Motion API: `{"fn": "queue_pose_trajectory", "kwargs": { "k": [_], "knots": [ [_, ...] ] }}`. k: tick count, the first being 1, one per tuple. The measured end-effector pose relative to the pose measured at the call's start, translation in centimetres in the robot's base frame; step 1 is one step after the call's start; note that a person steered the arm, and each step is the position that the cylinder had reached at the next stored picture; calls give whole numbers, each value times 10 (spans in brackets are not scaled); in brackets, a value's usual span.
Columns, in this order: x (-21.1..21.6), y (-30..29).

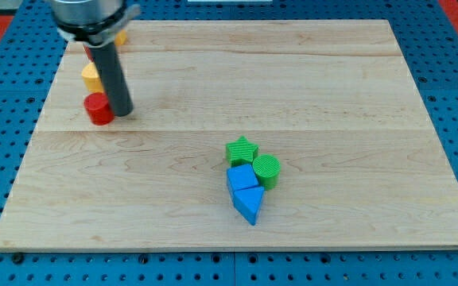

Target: Slide the group of blocks a bit left and down

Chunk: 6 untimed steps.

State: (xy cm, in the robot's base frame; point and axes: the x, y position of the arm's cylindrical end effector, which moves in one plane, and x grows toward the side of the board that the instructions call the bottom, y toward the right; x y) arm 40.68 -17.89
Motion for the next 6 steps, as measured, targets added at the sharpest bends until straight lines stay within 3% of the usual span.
{"fn": "queue_pose_trajectory", "kwargs": {
  "k": [1, 2, 3, 4, 6],
  "knots": [
    [3, -6],
    [0, 65],
    [-11, 172],
    [11, 248],
    [85, 281]
  ]
}}
